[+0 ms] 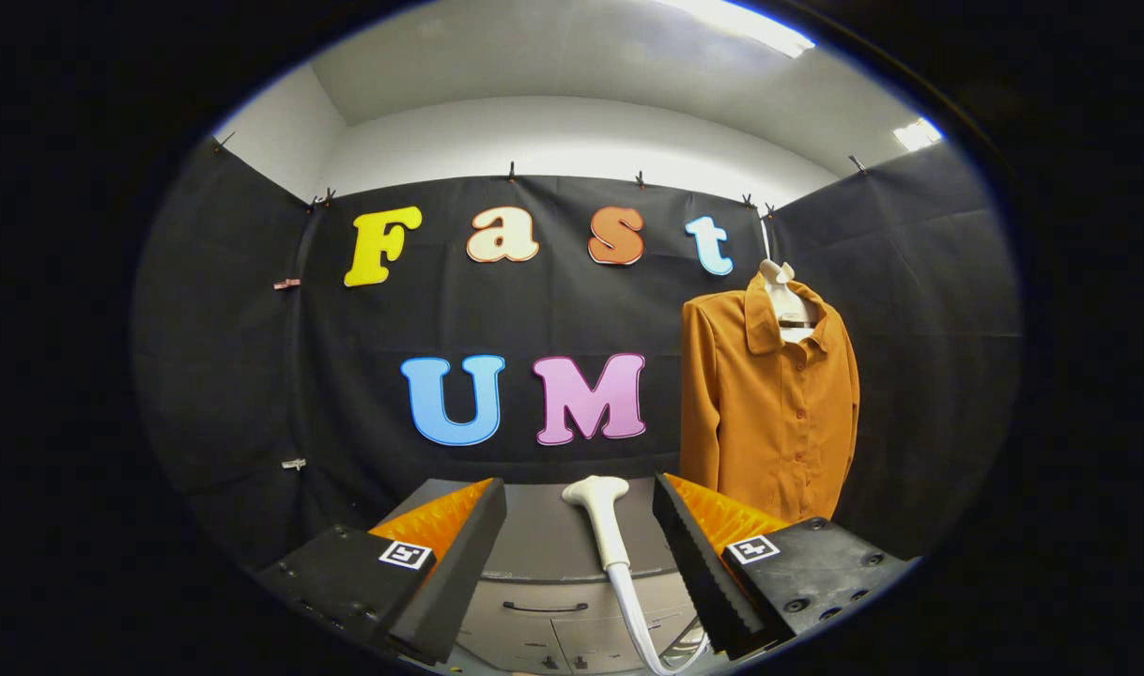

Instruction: Iron the clothes twice with a garment steamer, once on the left side and once on the right side.

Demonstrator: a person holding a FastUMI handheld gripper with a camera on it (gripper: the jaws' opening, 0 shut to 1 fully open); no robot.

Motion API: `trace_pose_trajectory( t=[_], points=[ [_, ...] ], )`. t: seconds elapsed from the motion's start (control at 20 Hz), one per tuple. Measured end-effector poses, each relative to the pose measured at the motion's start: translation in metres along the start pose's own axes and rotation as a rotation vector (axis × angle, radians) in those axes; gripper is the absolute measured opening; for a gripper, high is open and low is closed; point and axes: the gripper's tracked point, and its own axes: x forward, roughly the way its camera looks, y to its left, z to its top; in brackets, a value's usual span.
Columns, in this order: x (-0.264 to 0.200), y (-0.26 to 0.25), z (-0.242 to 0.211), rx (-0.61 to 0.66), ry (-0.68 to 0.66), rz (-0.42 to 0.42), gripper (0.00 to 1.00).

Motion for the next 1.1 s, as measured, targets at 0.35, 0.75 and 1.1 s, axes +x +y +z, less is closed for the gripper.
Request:
trace_pose_trajectory(
  t=[0.35, 0.75, 1.1],
  points=[
    [0.033, -0.008, -0.027, -0.008, 0.086, -0.015, 0.98],
    [0.121, -0.026, -0.074, 0.003, 0.232, 0.042, 0.98],
    [0.177, -0.031, -0.128, 0.021, 0.403, 0.079, 0.99]
  ],
)
